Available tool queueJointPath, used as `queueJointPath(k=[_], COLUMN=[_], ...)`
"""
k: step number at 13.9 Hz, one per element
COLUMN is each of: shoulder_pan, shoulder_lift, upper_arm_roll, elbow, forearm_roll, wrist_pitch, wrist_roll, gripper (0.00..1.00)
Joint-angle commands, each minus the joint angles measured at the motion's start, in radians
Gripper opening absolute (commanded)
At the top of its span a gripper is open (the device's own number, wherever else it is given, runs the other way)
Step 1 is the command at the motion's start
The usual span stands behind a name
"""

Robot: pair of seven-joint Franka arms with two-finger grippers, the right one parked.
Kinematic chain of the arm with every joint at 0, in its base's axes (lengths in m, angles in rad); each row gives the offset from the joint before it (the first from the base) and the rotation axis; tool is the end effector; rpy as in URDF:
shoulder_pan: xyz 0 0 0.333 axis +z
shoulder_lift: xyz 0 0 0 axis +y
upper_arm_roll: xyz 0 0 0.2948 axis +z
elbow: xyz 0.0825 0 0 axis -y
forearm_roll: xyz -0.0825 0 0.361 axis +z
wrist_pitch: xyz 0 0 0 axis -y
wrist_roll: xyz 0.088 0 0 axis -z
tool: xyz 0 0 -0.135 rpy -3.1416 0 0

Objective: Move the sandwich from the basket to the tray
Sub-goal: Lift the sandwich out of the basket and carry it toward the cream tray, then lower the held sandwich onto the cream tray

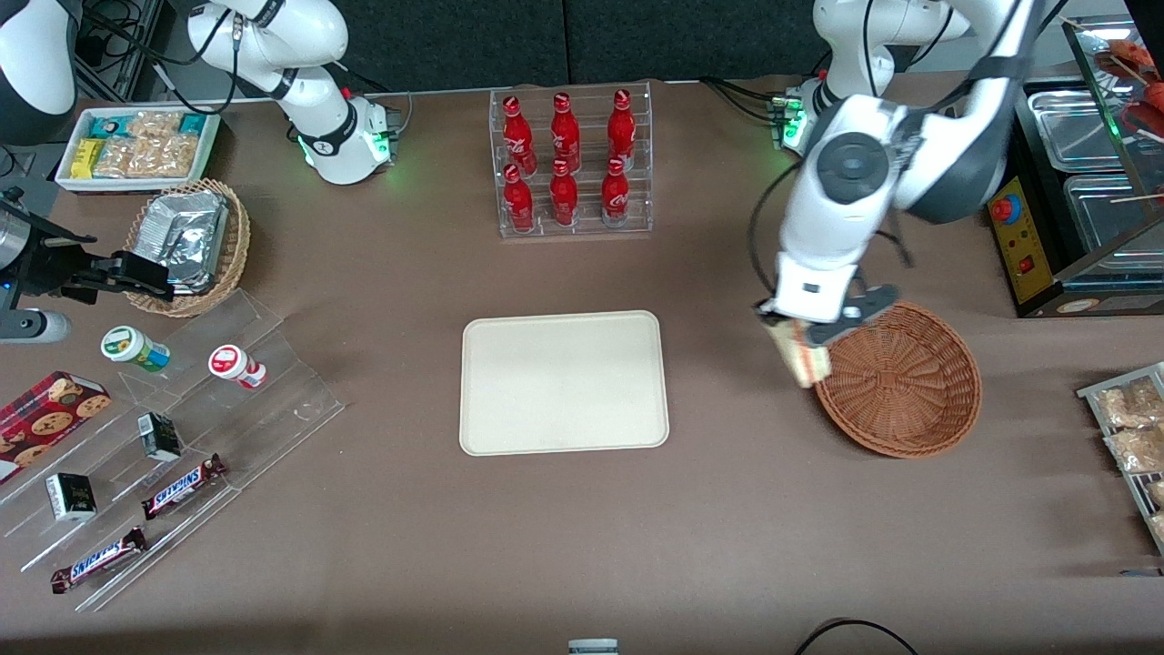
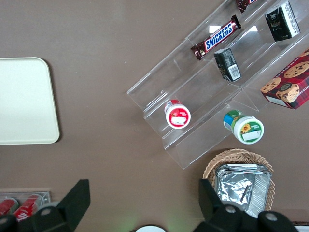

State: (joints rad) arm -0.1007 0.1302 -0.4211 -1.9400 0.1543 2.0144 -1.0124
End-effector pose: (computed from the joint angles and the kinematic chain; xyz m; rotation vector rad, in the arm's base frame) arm 0.4913 -0.2625 0.3808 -2.9826 -0.6408 -0.0428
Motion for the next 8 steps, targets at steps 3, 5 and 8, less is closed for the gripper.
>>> queueJointPath(k=[3,5,8], shoulder_pan=[-0.138,-0.166,-0.238], shoulder_lift=[0.207,0.305,0.414], upper_arm_roll=[-0.007,-0.008,-0.007], elbow=[0.208,0.281,0.369], forearm_roll=[0.085,0.117,0.122], wrist_pitch=[-0.016,-0.006,0.001], wrist_roll=[-0.017,-0.006,-0.017], gripper=[0.13,0.12,0.13])
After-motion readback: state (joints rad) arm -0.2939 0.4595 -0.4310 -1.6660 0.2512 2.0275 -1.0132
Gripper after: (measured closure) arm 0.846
